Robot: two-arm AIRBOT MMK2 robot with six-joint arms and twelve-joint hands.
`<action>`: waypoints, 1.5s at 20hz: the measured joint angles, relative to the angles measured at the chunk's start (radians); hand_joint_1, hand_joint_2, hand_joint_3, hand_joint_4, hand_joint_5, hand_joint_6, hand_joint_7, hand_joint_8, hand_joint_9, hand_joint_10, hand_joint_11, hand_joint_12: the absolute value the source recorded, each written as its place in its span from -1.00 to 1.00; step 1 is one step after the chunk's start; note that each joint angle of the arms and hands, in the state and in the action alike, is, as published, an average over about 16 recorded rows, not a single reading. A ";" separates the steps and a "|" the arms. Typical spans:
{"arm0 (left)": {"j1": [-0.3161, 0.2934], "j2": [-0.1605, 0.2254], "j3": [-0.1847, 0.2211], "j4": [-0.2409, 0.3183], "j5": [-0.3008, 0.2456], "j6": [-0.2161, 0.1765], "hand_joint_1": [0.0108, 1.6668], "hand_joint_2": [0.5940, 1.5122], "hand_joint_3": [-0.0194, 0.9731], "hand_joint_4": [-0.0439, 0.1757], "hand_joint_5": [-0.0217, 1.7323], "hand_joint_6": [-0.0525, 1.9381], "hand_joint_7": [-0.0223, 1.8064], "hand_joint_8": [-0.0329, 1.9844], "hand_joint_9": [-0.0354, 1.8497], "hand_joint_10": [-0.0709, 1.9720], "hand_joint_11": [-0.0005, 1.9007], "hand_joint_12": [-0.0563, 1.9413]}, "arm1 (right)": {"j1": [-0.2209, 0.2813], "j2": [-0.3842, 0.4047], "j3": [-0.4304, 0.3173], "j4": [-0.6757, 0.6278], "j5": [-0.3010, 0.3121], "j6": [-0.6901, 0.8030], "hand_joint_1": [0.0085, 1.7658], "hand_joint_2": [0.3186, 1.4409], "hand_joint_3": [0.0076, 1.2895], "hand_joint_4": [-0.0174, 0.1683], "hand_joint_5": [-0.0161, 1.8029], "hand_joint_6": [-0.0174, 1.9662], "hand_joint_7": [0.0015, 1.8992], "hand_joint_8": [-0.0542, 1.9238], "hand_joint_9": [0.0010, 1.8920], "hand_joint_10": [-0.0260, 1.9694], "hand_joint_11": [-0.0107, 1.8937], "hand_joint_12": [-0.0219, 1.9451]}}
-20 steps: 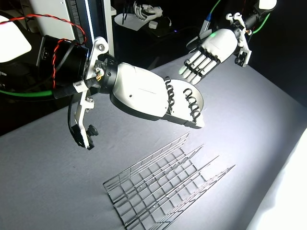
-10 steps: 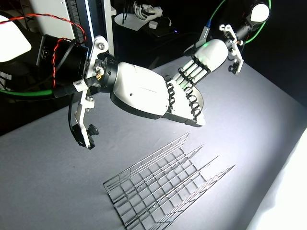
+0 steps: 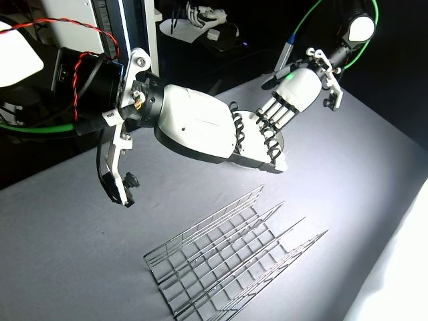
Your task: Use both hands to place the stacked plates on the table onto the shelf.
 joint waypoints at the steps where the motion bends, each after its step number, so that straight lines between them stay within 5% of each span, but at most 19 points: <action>1: 0.002 -0.002 0.006 0.002 0.000 -0.001 -0.99 0.01 -0.87 -0.64 -0.96 -0.96 -0.96 -0.98 -0.94 -0.92 -0.98 -0.96 | -0.007 -0.001 0.008 -0.002 0.023 -0.001 -0.98 0.47 -0.98 -0.79 -0.95 -0.96 -0.98 -0.93 -0.98 -0.97 -0.96 -0.96; 16: 0.052 -0.032 0.048 -0.010 0.005 0.006 -0.99 0.03 -0.91 -0.66 -0.98 -0.95 -0.98 -0.98 -0.95 -0.93 -0.98 -0.96 | -0.129 -0.019 0.119 -0.063 0.427 -0.011 -0.98 0.43 -0.98 -0.80 -0.95 -0.96 -0.98 -0.94 -0.99 -0.97 -0.98 -0.97; 23: 0.057 -0.089 0.058 -0.045 0.026 0.011 -0.99 0.03 -0.92 -0.64 -0.99 -0.97 -0.98 -0.99 -0.96 -0.94 -0.98 -0.95 | -0.174 -0.049 0.139 -0.090 0.473 -0.010 -0.98 0.43 -0.98 -0.80 -0.96 -0.96 -0.98 -0.94 -0.98 -0.97 -0.98 -0.97; 30: 0.048 -0.158 0.071 -0.081 0.051 0.005 -0.99 0.04 -0.92 -0.62 -0.98 -0.96 -0.99 -0.99 -0.97 -0.94 -0.98 -0.95 | -0.205 -0.100 0.156 -0.093 0.440 -0.006 -0.98 0.42 -0.98 -0.80 -0.96 -0.96 -0.98 -0.94 -0.98 -0.97 -0.97 -0.97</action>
